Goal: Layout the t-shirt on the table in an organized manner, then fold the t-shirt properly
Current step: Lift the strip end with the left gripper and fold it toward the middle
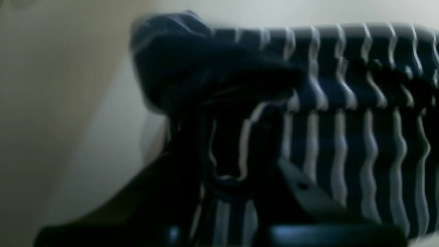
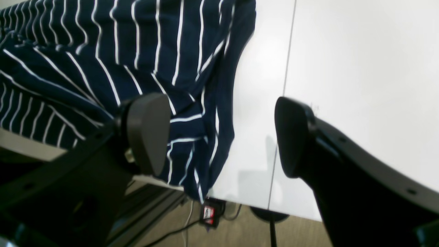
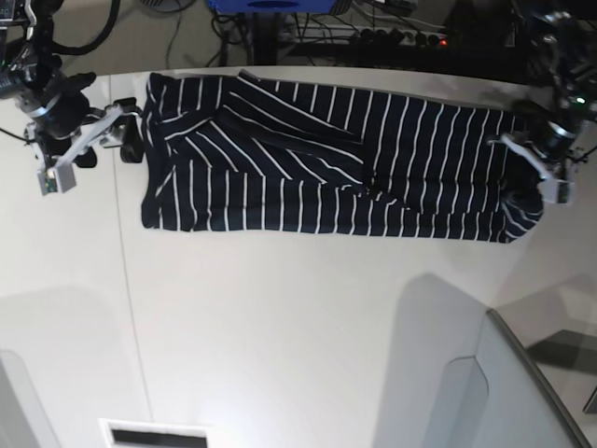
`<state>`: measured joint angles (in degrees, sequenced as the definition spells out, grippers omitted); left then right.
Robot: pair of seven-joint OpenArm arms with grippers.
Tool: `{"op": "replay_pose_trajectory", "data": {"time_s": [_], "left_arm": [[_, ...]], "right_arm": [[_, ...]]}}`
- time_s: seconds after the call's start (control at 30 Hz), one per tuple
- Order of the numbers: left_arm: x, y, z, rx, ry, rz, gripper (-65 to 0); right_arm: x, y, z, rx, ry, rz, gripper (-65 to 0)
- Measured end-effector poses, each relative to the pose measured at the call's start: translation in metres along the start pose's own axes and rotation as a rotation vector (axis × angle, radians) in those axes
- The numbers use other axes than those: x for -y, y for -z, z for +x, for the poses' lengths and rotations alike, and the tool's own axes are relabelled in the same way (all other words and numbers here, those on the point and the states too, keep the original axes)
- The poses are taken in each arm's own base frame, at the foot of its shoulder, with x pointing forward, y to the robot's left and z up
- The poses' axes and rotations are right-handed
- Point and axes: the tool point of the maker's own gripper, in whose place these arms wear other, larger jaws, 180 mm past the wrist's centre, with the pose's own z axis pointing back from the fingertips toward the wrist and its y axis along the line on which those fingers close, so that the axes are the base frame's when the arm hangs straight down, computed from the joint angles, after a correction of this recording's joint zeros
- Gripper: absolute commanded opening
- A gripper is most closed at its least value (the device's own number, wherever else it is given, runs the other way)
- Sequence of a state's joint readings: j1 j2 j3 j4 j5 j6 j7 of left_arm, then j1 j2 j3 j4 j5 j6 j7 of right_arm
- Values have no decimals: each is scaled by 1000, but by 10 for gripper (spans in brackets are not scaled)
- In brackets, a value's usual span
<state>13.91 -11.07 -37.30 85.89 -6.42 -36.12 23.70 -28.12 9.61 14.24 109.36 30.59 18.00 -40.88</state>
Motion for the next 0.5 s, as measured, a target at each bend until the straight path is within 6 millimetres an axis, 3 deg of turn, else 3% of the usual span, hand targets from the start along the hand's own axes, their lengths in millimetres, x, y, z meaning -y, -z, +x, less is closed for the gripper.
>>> {"op": "replay_pose_trajectory", "data": {"time_s": [0.1, 0.27, 0.4, 0.5], "left_arm": [[27, 4, 12, 28, 35, 22, -650], [70, 14, -2, -32, 49, -5, -650], [110, 25, 7, -14, 76, -96, -650], [122, 28, 12, 6, 40, -100, -650]], "right_arm": [[1, 0, 0, 0, -2, -2, -198], [0, 0, 1, 3, 0, 0, -198], [0, 0, 1, 3, 0, -1, -198], [1, 0, 1, 2, 0, -1, -198]]}}
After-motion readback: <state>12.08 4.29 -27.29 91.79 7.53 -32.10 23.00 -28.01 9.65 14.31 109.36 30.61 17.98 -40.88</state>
